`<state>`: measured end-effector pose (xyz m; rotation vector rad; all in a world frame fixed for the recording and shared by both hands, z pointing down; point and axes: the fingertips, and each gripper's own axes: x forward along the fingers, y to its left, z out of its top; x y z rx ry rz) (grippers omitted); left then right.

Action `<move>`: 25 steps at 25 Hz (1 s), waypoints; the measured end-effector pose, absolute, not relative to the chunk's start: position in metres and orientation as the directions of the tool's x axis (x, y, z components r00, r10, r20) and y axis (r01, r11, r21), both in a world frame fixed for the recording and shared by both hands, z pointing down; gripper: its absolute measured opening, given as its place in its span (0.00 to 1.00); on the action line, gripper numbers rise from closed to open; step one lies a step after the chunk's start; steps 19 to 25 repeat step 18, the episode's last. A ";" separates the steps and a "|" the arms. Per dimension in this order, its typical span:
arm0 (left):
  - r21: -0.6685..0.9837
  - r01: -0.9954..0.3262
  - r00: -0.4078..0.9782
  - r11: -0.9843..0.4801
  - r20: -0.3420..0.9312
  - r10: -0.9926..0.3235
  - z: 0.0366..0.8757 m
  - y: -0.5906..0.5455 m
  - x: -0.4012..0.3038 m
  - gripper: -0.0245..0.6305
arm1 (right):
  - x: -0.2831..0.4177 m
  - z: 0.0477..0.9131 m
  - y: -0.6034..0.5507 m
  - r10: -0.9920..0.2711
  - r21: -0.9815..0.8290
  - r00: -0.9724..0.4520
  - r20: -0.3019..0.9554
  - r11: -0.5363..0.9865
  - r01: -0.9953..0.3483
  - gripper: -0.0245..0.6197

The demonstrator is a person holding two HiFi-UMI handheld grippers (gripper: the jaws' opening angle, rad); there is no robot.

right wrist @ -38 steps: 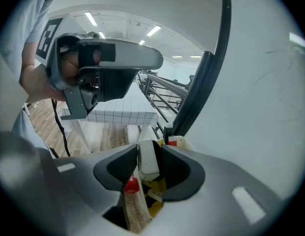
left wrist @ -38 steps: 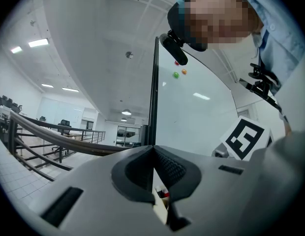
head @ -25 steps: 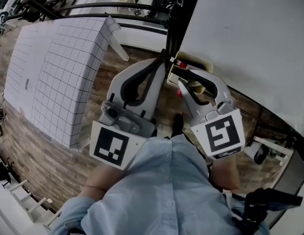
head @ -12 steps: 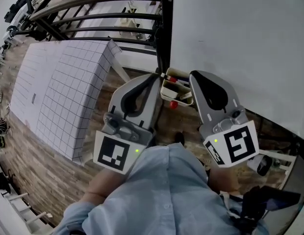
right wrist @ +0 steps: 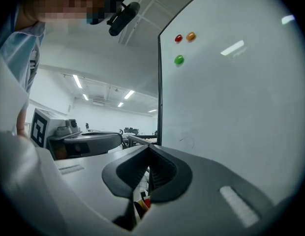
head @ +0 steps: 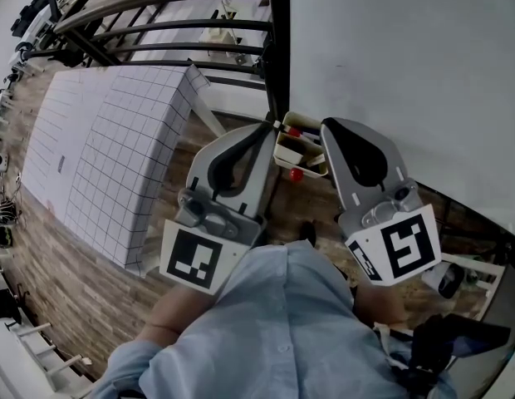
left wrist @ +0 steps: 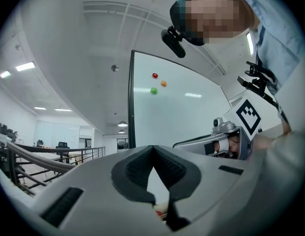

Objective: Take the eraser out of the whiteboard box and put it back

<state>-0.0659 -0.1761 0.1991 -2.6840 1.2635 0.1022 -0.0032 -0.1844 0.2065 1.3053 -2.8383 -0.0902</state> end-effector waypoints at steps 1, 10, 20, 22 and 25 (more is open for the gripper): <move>-0.126 -0.770 0.638 -0.626 -0.134 -0.758 0.200 -0.176 -0.066 0.04 | -0.003 0.207 -0.185 -0.759 0.057 -0.651 -0.009 0.650 -0.758 0.04; -0.118 -0.771 0.637 -0.626 -0.131 -0.759 0.203 -0.177 -0.065 0.04 | -0.004 0.211 -0.185 -0.754 0.049 -0.656 -0.003 0.655 -0.754 0.04; -0.113 -0.772 0.636 -0.626 -0.128 -0.761 0.206 -0.178 -0.066 0.04 | -0.005 0.216 -0.187 -0.752 0.044 -0.660 0.003 0.659 -0.751 0.04; -0.113 -0.772 0.636 -0.626 -0.128 -0.761 0.206 -0.178 -0.066 0.04 | -0.005 0.216 -0.187 -0.752 0.044 -0.660 0.003 0.659 -0.751 0.04; -0.113 -0.772 0.636 -0.626 -0.128 -0.761 0.206 -0.178 -0.066 0.04 | -0.005 0.216 -0.187 -0.752 0.044 -0.660 0.003 0.659 -0.751 0.04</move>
